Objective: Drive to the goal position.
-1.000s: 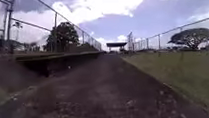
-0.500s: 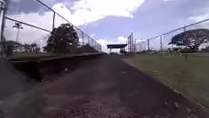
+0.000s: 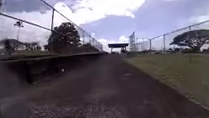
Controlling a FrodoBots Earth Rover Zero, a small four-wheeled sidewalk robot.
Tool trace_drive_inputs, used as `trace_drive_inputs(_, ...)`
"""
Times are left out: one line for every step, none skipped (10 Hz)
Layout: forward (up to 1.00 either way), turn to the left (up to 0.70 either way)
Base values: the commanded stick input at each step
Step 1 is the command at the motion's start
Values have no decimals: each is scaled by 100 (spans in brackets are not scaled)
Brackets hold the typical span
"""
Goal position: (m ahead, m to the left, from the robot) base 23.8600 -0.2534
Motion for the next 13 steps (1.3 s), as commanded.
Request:
trace_drive_inputs(70, 1)
trace_drive_inputs(70, 1)
trace_drive_inputs(70, 1)
trace_drive_inputs(70, 1)
trace_drive_inputs(70, 1)
trace_drive_inputs(70, 1)
trace_drive_inputs(70, 1)
trace_drive_inputs(70, 1)
trace_drive_inputs(70, 1)
trace_drive_inputs(70, 1)
trace_drive_inputs(70, 1)
trace_drive_inputs(70, 1)
trace_drive_inputs(70, 1)
